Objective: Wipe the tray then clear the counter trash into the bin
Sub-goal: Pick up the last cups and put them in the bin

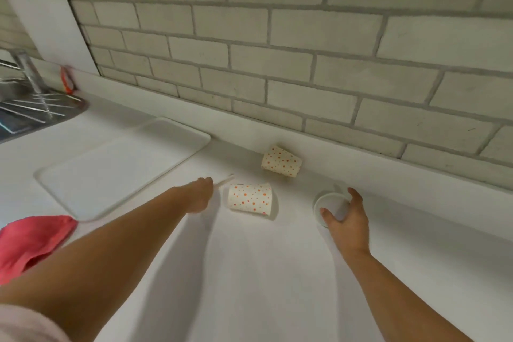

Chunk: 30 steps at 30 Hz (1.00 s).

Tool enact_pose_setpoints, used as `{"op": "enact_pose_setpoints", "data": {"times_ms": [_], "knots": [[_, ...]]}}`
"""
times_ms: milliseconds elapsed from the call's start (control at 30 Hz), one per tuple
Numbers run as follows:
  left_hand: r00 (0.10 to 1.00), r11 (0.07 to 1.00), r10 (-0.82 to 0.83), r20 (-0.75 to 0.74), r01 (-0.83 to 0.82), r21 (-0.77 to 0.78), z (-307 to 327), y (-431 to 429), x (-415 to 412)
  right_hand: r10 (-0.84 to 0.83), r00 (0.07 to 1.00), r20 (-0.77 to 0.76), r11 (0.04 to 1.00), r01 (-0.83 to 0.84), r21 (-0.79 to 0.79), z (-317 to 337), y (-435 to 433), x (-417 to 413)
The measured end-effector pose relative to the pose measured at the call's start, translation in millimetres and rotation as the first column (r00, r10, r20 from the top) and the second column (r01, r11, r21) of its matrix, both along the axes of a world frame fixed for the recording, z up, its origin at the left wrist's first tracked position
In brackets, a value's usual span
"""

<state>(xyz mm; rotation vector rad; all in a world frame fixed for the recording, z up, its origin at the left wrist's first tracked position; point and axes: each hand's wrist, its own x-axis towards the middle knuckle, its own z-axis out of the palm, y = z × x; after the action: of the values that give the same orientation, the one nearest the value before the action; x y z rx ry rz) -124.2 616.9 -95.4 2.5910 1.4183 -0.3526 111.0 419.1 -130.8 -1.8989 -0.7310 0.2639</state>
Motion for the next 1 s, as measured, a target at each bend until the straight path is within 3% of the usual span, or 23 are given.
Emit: {"op": "enact_pose_setpoints", "data": {"times_ms": [167, 367, 433, 500, 567, 733, 900, 1000], "knots": [[0.98, 0.992, 0.122, 0.159, -0.123, -0.009, -9, -36, -31, -0.002, 0.999, -0.036, 1.0, 0.001, -0.027, 5, -6, -11], [0.879, 0.943, 0.29, 0.379, -0.196, -0.267, -2, -73, -74, 0.009, 0.997, -0.081, 1.0, -0.011, -0.02, 7, -21, -51], [0.789, 0.889, 0.405, 0.462, -0.221, -0.401, 5, -85, -92, 0.015, 0.993, -0.117, 1.0, -0.017, -0.023, 13, -25, -65], [0.642, 0.783, 0.561, 0.522, -0.207, -0.587, 16, -98, -116, 0.027, 0.99, -0.139, 1.0, -0.029, -0.011, 23, -27, -86], [0.546, 0.711, 0.64, 0.541, -0.153, -0.687, 31, -114, -143, 0.079, 0.991, -0.11, 0.997, -0.079, 0.0, 37, -27, -110], [0.501, 0.695, 0.684, 0.529, -0.228, -0.682, 56, -159, -230, 0.333, 0.943, 0.003, 0.941, -0.332, 0.071, 73, -23, -200], [0.518, 0.601, 0.745, 0.421, -0.244, -0.761, 50, -205, -343, 0.606, 0.795, 0.036, 0.793, -0.607, 0.054, 84, -26, -314], [0.559, 0.522, 0.774, 0.297, -0.299, -0.799, 36, -236, -404, 0.767, 0.638, 0.072, 0.639, -0.769, 0.014, 81, -38, -381]]}}
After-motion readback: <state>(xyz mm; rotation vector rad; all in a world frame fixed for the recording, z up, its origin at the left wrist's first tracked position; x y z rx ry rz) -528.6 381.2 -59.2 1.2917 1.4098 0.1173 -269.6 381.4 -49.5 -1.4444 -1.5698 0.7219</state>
